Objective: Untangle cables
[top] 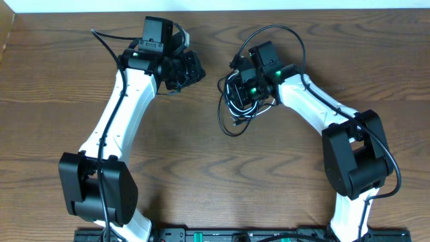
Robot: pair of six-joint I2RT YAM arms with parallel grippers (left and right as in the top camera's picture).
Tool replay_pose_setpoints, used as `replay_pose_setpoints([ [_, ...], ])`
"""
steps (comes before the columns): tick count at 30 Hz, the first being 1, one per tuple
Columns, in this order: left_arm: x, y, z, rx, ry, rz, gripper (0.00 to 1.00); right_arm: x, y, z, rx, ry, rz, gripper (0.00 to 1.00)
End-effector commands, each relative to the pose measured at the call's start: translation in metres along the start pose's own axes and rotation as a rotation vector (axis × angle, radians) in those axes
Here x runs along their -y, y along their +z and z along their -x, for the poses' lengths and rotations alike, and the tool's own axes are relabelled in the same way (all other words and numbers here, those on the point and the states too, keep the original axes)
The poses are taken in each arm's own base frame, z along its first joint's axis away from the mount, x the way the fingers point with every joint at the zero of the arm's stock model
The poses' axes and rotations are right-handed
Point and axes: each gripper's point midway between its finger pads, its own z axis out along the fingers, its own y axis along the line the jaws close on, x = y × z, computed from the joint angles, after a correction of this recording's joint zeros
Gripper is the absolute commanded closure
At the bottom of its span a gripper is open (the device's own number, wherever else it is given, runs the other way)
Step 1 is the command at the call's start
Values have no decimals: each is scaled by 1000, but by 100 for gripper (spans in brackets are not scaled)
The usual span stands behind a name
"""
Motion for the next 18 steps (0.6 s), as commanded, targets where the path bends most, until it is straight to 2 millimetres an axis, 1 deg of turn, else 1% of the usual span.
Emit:
replay_pose_setpoints([
  [1, -6, 1, -1, -1, -17, 21, 85, -5, -29, 20, 67, 32, 52, 99],
  [3, -5, 1, -2, -6, -17, 16, 84, -12, -48, 28, 101, 33, 110, 99],
  [5, -3, 1, -3, -15, -13, 0, 83, -19, -71, 37, 141, 30, 181, 99],
  [6, 2, 0, -4, -24, 9, -28, 83, -23, -83, 41, 161, 23, 219, 99],
  [8, 15, 0, -8, -47, 63, -100, 75, -27, -101, 45, 187, 13, 282, 99],
  [9, 25, -2, -11, -63, 104, -161, 71, -28, -108, 45, 194, 18, 315, 99],
  [13, 51, -9, -15, -82, 199, -315, 57, -29, -126, 43, 203, 26, 429, 99],
  [14, 55, -10, -14, -80, 206, -333, 51, -28, -128, 41, 200, 32, 438, 99],
  [16, 58, -10, -12, -71, 217, -347, 47, -26, -130, 39, 195, 37, 443, 99],
  [18, 59, -9, -11, -64, 224, -350, 43, -29, -133, 39, 197, 26, 468, 99],
])
